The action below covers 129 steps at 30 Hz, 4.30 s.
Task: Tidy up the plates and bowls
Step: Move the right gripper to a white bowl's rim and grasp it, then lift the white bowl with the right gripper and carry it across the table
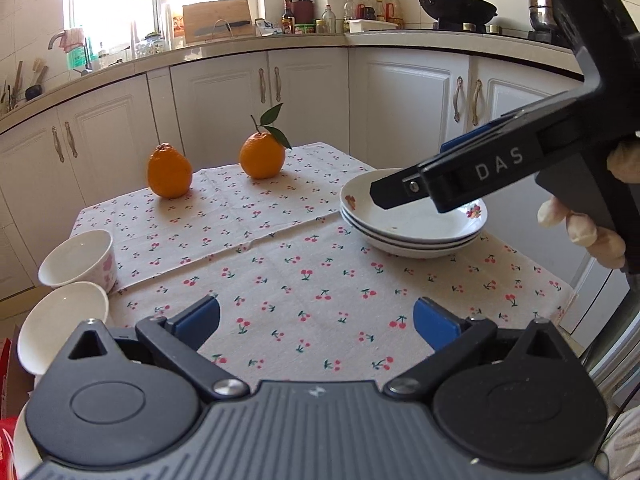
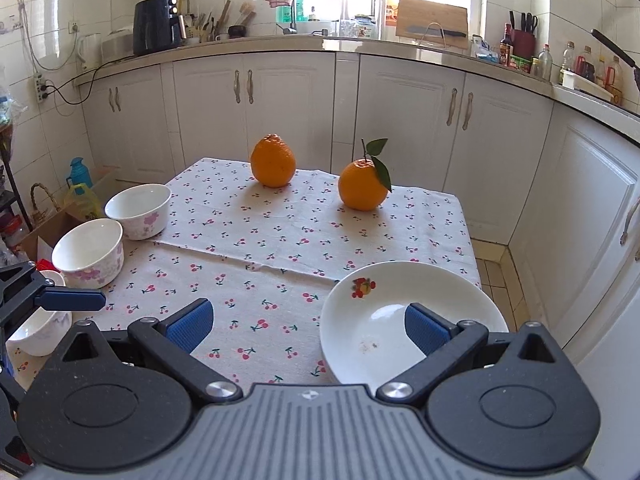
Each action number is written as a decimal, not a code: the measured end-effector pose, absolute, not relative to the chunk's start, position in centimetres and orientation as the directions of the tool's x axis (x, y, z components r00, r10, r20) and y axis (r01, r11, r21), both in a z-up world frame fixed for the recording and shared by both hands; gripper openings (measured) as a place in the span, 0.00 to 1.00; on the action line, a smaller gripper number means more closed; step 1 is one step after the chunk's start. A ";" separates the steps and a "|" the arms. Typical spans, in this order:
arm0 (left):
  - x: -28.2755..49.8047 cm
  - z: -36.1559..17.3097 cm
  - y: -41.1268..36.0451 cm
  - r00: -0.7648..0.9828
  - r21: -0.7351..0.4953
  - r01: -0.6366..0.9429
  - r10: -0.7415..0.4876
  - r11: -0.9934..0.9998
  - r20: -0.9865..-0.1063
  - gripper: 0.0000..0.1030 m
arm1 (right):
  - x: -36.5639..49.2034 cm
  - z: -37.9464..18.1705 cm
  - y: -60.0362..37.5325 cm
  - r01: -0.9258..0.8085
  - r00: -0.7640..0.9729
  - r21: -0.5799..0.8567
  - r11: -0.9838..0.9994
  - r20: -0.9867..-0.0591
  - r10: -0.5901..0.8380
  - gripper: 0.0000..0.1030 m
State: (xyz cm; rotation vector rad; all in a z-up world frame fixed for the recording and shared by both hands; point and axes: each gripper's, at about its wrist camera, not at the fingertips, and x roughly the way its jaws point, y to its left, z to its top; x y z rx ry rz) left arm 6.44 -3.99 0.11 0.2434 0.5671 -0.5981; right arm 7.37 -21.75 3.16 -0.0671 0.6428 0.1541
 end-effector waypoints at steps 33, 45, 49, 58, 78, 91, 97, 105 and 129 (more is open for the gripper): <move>5.3 -4.0 12.3 0.751 0.059 0.350 -0.243 0.935 -0.614 0.98 | 11.1 -0.8 -0.9 -0.661 0.489 0.074 0.746 -0.713 0.503 0.96; 5.9 -4.4 12.2 0.738 0.042 0.381 -0.276 0.924 -0.616 0.90 | 13.1 -2.4 0.2 -0.673 0.390 0.170 0.720 -0.746 0.540 0.67; 5.9 -4.4 12.2 0.730 0.028 0.389 -0.289 0.921 -0.619 0.87 | 13.3 -2.7 0.2 -0.671 0.374 0.190 0.717 -0.749 0.548 0.61; 6.0 -4.2 12.1 0.725 0.032 0.394 -0.289 0.919 -0.625 0.86 | 13.4 -2.6 0.2 -0.674 0.361 0.212 0.708 -0.741 0.566 0.58; 5.9 -2.8 8.4 0.693 0.033 0.471 -0.346 0.882 -0.632 0.87 | 11.5 -1.1 -4.7 -0.629 0.427 0.212 0.748 -0.709 0.560 0.59; 7.3 -2.6 3.3 0.645 0.035 0.574 -0.425 0.818 -0.635 0.87 | 11.0 -0.9 -10.8 -0.524 0.511 0.226 0.821 -0.688 0.515 0.59; 8.1 -2.8 1.6 0.621 0.027 0.606 -0.451 0.795 -0.642 0.87 | 11.1 -1.3 -12.8 -0.487 0.535 0.226 0.844 -0.687 0.492 0.59; 9.1 -3.2 0.2 0.593 0.013 0.630 -0.470 0.777 -0.654 0.87 | 11.5 -2.0 -14.4 -0.444 0.543 0.246 0.862 -0.691 0.477 0.59; 9.8 -3.9 -0.2 0.562 -0.019 0.633 -0.477 0.774 -0.675 0.87 | 11.9 -2.8 -15.0 -0.422 0.532 0.271 0.865 -0.699 0.478 0.60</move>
